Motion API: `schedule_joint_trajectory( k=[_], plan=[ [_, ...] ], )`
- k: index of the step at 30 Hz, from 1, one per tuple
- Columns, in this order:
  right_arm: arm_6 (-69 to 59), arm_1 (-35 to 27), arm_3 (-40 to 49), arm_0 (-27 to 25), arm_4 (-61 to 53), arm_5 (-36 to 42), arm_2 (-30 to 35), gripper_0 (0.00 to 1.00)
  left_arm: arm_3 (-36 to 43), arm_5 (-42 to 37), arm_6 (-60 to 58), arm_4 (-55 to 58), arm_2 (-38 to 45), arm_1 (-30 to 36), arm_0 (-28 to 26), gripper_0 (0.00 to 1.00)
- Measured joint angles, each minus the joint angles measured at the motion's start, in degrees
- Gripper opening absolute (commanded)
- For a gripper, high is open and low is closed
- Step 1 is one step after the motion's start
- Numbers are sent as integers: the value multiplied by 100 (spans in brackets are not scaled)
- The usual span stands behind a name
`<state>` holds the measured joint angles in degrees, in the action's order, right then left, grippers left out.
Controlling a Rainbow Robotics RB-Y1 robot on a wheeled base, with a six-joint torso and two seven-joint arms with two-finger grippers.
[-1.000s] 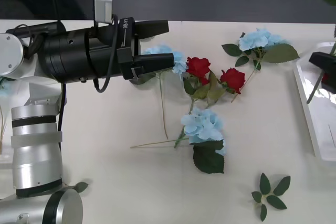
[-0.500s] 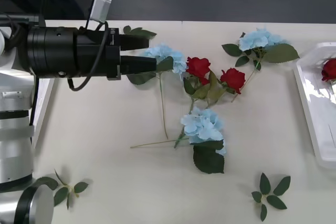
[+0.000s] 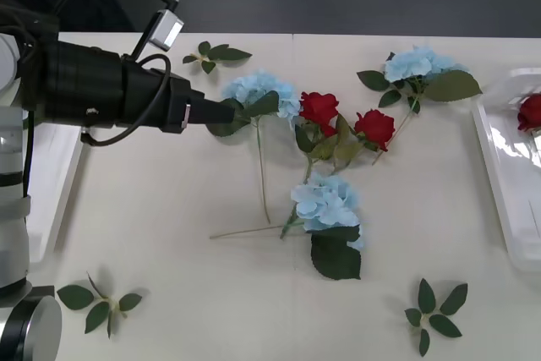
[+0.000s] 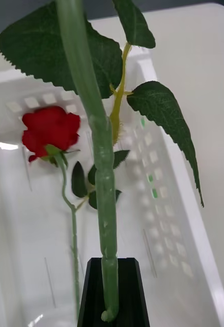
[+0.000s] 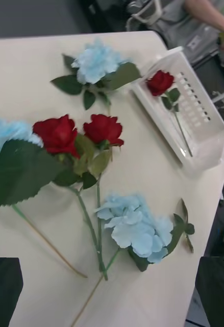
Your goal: Put the red flowers into the right box and the blue flowers into the left box
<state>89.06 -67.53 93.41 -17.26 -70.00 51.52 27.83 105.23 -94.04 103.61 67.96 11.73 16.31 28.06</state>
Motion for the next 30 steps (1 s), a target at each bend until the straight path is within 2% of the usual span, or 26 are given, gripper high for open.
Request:
schedule_joint_trajectory(
  k=[6,10,21,30],
  plan=[
    [0,-56,-496,368,173,-339,-710,0,218,11,-1557,-902,-235,-23,0,100],
    [0,-56,-654,635,245,-359,-1162,0,311,13,-2189,-1512,-374,-149,0,100],
    [-2,-56,-681,748,491,-360,-1391,0,313,177,-3943,-3489,-1166,-615,0,100],
    [-376,-56,-683,994,865,-361,-2222,0,312,177,-5060,-4741,-2169,-802,0,100]
  ],
)
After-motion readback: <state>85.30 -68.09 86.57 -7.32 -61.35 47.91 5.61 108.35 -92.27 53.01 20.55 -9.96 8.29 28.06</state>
